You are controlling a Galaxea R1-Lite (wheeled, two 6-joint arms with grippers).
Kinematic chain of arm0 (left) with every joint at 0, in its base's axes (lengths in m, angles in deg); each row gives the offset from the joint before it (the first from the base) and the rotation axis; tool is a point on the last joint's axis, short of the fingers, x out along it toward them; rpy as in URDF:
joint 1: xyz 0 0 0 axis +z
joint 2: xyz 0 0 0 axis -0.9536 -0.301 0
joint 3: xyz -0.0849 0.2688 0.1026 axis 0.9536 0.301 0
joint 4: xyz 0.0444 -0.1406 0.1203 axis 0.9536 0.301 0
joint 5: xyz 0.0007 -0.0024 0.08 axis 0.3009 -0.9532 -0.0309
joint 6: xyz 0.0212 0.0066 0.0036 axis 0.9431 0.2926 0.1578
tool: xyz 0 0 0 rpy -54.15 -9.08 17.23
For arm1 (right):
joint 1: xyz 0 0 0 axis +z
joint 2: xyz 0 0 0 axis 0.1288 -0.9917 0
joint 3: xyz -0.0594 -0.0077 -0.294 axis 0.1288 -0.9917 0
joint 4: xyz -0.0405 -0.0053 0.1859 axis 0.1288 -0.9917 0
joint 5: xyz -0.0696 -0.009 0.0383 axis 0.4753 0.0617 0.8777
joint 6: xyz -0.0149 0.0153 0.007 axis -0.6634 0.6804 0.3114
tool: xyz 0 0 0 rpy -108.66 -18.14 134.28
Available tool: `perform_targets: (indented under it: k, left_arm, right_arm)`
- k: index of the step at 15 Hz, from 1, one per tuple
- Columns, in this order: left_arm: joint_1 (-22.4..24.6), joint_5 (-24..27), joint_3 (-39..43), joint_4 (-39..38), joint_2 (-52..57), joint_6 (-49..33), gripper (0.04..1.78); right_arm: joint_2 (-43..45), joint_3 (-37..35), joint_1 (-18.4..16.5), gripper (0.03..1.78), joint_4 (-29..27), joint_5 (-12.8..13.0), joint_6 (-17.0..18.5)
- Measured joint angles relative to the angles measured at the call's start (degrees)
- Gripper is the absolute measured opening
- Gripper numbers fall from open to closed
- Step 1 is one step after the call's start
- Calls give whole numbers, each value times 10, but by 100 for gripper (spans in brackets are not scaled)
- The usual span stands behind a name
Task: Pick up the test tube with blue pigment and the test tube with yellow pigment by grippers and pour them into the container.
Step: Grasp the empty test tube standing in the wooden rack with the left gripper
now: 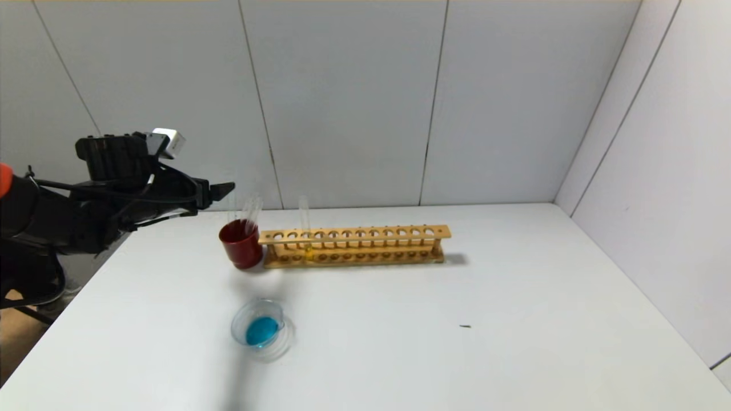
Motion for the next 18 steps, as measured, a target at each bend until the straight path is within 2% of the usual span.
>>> perform_targets:
  k: [4, 7, 9, 15, 18]
  left_arm:
    - [-1, 0, -21, 50, 68, 0, 175]
    - [-25, 0, -11, 92, 133, -3, 175]
    - [-64, 1, 21, 107, 178, -4, 175]
    - [-222, 0, 154, 103, 253, -13, 175]
    - [-257, -2, 180, 79, 245, -55, 175]
  right_arm:
    - [0, 0, 0, 175, 0, 0, 0]
    - [0, 0, 0, 175, 0, 0, 0]
    - [0, 0, 0, 175, 0, 0, 0]
    - [0, 0, 0, 175, 0, 0, 0]
    - [0, 0, 0, 175, 0, 0, 0]
